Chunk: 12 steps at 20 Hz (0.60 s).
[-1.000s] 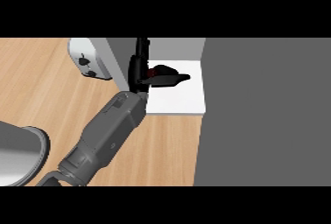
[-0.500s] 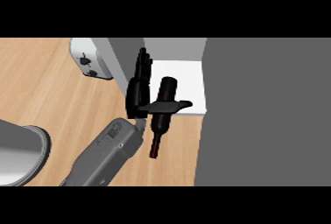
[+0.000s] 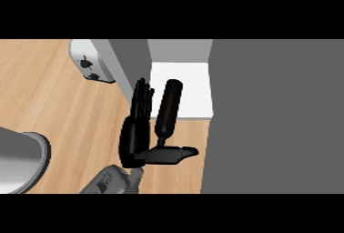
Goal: Pick up the wine, place it into the cabinet and close the cabinet
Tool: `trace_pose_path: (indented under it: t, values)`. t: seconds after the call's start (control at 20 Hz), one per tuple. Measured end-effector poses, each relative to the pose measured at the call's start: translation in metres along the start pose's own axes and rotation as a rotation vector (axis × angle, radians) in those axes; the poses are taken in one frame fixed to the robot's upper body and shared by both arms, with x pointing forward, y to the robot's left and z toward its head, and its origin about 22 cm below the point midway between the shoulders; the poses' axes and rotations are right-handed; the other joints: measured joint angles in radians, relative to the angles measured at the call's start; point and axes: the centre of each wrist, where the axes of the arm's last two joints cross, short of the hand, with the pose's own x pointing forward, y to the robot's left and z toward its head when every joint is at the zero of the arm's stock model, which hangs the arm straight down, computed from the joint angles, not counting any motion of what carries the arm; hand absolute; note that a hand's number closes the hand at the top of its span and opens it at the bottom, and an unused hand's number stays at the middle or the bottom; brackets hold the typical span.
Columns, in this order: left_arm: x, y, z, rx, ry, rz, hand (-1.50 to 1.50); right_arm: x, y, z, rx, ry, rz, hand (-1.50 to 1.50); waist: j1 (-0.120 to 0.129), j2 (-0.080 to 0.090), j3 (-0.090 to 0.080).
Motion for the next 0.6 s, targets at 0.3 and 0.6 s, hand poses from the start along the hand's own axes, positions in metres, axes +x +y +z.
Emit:
trace_pose_path:
  t: [0.3,0.6]
  values:
    - [0.013,0.011,0.039,0.007,-0.023,0.022,-1.5,0.002,0.0,-0.002,0.068,0.05,0.041,1.5,-0.004,0.003,0.0]
    - [0.028,0.033,0.06,0.034,-0.028,0.002,-1.5,-0.002,0.016,0.002,0.311,0.132,0.051,1.5,-0.004,0.001,0.0]
